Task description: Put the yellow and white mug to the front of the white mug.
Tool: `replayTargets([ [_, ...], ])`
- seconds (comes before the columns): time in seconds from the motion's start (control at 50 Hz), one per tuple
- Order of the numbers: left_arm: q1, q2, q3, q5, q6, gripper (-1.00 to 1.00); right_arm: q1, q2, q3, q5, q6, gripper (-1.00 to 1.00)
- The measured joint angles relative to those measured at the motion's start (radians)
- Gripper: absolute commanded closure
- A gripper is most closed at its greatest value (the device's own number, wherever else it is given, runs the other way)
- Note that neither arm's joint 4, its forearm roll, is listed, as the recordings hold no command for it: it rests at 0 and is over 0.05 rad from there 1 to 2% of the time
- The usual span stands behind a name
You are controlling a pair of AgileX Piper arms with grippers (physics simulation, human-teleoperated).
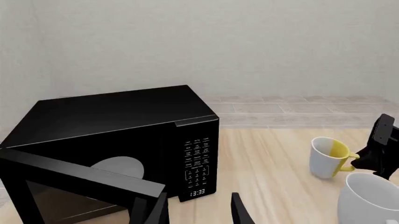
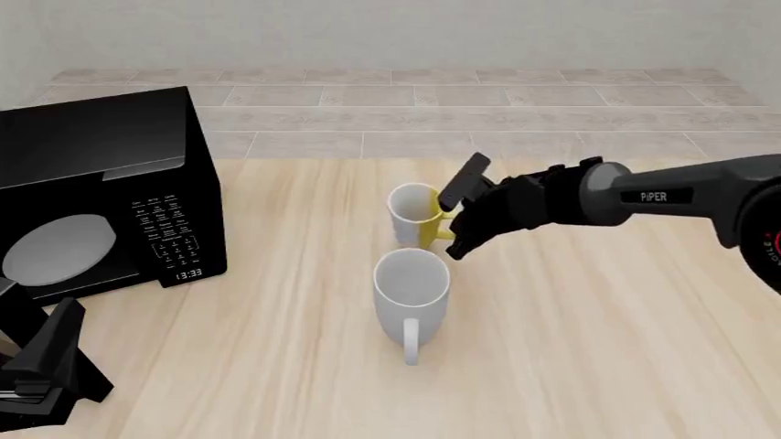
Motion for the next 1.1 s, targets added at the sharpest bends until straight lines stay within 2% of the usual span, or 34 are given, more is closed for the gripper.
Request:
replayTargets([
  [0.14, 0.000, 0.000, 0.000, 0.000, 0.000, -1.00, -0.003, 0.003, -0.003, 0.006, 0.001, 1.00],
  [0.16, 0.000, 0.000, 0.000, 0.000, 0.000, -1.00, -0.003, 0.002, -0.004, 0.007, 0.002, -1.00],
  [0.58, 0.000, 0.000, 0.000, 0.000, 0.000, -1.00, 0.030, -0.057, 0.014, 0.017, 0.031, -1.00],
  [1.1, 0.000, 0.000, 0.000, 0.000, 0.000, -1.00, 0.047, -0.313, 0.093, 0.068, 0.070, -1.00],
])
